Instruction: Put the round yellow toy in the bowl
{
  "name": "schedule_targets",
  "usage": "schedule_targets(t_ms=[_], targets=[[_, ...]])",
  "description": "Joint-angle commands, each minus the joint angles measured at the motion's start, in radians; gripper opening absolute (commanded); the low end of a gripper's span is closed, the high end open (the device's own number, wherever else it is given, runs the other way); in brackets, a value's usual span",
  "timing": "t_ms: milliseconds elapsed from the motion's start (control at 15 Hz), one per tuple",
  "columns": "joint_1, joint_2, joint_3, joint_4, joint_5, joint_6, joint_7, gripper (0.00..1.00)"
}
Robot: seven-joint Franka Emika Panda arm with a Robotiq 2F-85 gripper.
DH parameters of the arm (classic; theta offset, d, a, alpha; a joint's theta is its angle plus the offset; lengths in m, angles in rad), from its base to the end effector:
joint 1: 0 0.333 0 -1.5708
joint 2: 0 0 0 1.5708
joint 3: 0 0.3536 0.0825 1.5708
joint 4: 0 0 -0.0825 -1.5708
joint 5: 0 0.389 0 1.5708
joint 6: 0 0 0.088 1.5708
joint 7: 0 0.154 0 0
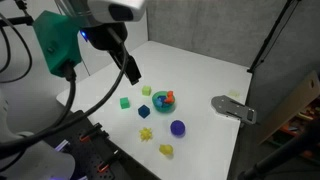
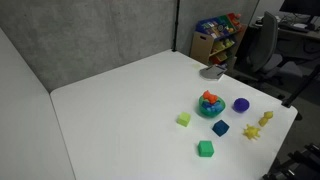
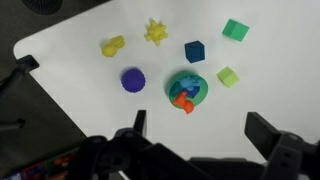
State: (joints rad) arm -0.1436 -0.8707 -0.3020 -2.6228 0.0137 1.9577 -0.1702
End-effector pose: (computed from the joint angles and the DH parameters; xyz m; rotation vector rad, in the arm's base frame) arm 0.2723 -0.1345 0.4914 -2.9189 0.2879 -0.3500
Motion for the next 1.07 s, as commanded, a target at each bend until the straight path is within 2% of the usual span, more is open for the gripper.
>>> schedule_targets(t_ms=[0,267,667,1000], targets=[[-0.013,0.004,0.01,0.002,0.01,-0.003,-0.009,1.0],[-0.013,0.004,0.01,0.002,0.01,-0.003,-0.009,1.0],[0.008,0.068,0.105,0.028,0.017,0.03,0.078,1.0],[0.021,0.184,0.203,0.082,0.013,0.054,0.193,1.0]])
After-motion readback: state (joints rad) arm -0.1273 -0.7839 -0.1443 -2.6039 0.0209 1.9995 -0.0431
